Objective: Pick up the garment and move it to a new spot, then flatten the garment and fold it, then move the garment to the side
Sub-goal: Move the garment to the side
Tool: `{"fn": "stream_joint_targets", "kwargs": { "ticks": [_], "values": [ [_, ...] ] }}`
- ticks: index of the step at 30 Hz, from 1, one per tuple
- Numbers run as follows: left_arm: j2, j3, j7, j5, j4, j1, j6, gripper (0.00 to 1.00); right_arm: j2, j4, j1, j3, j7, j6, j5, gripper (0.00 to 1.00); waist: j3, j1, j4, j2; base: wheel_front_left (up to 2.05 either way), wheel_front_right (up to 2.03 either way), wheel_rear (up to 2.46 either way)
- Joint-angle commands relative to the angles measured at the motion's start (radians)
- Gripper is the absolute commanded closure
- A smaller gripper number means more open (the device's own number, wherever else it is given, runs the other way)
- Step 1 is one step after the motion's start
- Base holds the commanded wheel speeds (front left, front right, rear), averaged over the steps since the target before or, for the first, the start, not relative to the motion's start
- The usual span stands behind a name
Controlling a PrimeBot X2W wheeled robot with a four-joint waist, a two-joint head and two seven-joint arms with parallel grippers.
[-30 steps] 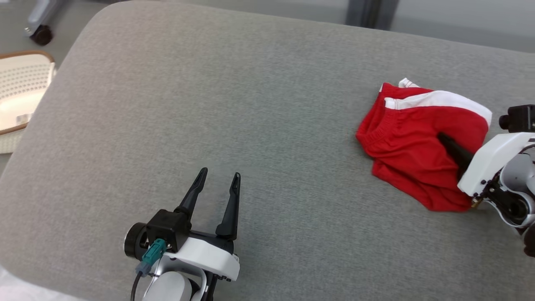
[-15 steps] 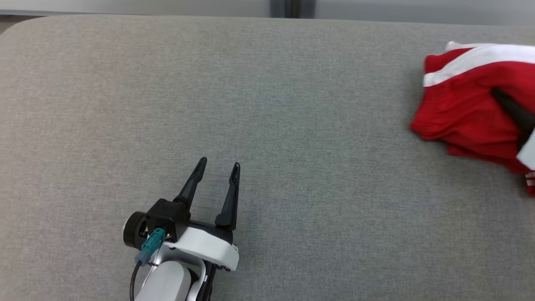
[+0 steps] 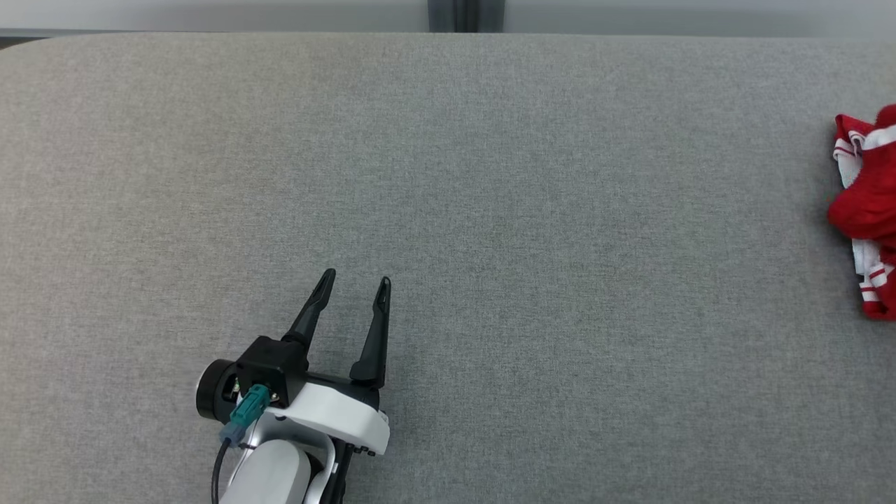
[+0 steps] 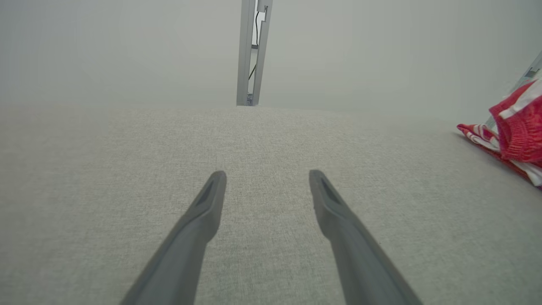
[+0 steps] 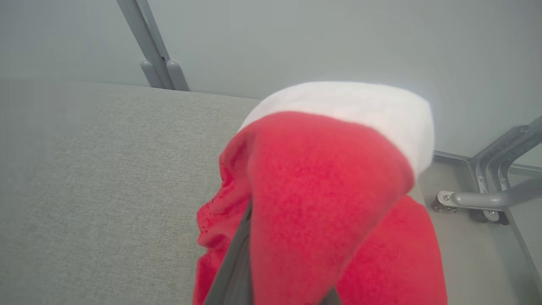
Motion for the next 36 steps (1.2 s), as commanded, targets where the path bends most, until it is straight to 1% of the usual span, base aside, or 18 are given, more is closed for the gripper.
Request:
{"fn": "stream_joint_targets", "kwargs": {
  "ticks": [1,6,9,12,17,21,22,23,24,27,32,36],
  "values": [
    [0.004,0.004,-0.004,0.009,-0.002,-0.004,-0.005,0.0,-0.013,0.019,0.008,-0.004,-0.013,0.0,-0.023,1.0,0.016,0.0,-0.004,-0.0001,0.0,0.0,0.0],
    [0.004,0.004,-0.004,0.02,-0.004,-0.028,-0.008,0.0,-0.011,0.111,-0.012,0.019,-0.025,0.0,-0.14,1.0,0.067,0.0,-0.014,-0.0001,0.0,0.0,0.0],
    [0.004,0.007,-0.004,0.027,-0.005,-0.039,-0.008,0.0,0.013,0.158,-0.026,0.027,-0.031,0.0,-0.2,1.0,0.098,0.0,-0.02,-0.0001,0.0,0.0,0.0],
    [0.004,0.014,-0.004,0.034,-0.006,-0.053,-0.007,0.0,0.028,0.205,-0.049,0.06,-0.03,0.0,-0.3,1.0,0.131,0.0,-0.026,-0.0001,0.0,0.0,0.0],
    [0.004,0.024,-0.004,0.049,-0.002,-0.069,-0.011,0.0,0.056,0.304,-0.114,0.088,-0.035,0.0,-0.458,1.0,0.178,0.0,-0.025,-0.0001,0.0,0.0,0.0],
    [0.005,0.027,-0.002,0.054,-0.002,-0.071,-0.015,0.0,0.088,0.389,-0.146,0.094,-0.024,0.0,-0.546,1.0,0.194,0.0,-0.021,-0.0001,0.0,0.0,0.0],
    [0.005,0.027,-0.002,0.055,-0.002,-0.072,-0.015,0.0,0.095,0.411,-0.151,0.091,-0.021,0.0,-0.562,0.91,0.196,0.0,-0.021,-0.0001,0.0,0.0,0.0],
    [0.005,0.027,-0.002,0.055,-0.001,-0.074,-0.015,0.0,0.103,0.43,-0.155,0.093,-0.023,0.0,-0.582,0.05,0.198,0.0,-0.02,-0.0001,0.0,0.0,0.0],
    [0.005,0.027,-0.002,0.055,0.0,-0.076,-0.015,0.0,0.112,0.442,-0.157,0.094,-0.032,0.0,-0.595,0.0,0.199,0.0,-0.02,-0.0001,0.0,0.0,0.0],
    [0.005,0.029,-0.002,0.052,0.003,-0.078,-0.012,0.0,0.143,0.475,-0.157,0.087,-0.047,0.001,-0.609,0.0,0.195,0.0,-0.021,-0.0001,0.0,0.0,0.0],
    [0.005,0.031,-0.002,0.047,0.007,-0.069,-0.011,0.0,0.175,0.515,-0.163,0.086,-0.053,0.001,-0.636,0.0,0.172,0.0,-0.028,-0.0001,0.0,0.0,0.0],
    [0.004,0.027,-0.002,0.038,0.006,-0.059,-0.012,0.0,0.175,0.54,-0.186,0.081,-0.048,0.0,-0.659,0.0,0.143,0.0,-0.031,-0.0001,0.0,0.0,0.0]
  ]
}}
